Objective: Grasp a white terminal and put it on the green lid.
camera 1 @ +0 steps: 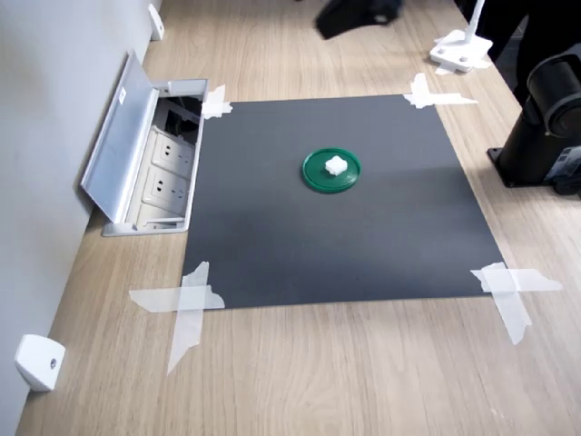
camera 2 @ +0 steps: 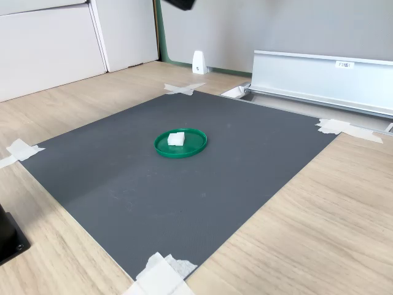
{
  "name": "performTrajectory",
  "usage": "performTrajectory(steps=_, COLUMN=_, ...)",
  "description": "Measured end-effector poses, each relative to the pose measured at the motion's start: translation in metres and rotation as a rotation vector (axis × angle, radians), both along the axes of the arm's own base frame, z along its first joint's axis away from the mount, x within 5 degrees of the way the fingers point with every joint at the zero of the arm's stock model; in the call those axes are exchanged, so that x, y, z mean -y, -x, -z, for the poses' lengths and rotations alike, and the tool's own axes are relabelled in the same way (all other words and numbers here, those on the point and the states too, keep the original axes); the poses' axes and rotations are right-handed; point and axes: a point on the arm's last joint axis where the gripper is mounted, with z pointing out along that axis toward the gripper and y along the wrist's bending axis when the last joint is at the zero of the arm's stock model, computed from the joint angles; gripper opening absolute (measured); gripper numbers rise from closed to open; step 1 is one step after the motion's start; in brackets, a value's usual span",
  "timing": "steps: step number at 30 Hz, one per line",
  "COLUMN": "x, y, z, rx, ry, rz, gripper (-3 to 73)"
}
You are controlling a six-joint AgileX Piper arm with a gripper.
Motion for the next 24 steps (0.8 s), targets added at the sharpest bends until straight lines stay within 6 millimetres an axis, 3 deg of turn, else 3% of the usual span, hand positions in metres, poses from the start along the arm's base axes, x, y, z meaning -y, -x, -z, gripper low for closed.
performTrajectory(steps=6, x=-0.007, y=0.056, z=0.030, rx=0.131, ry=0.019, rz=0.001, gripper=-0.7)
performTrajectory(steps=10, x=-0.010, y=0.080, z=0.045, rx=0.250, ry=0.035, rz=0.002, gripper=-0.7)
performTrajectory(steps=16, x=-0.012, y=0.099, z=0.063, rx=0.362, ry=0.052, rz=0.002, gripper=-0.8)
performTrajectory(steps=24, x=-0.013, y=0.108, z=0.082, rx=0.404, ry=0.071, rz=0.002, gripper=-0.8)
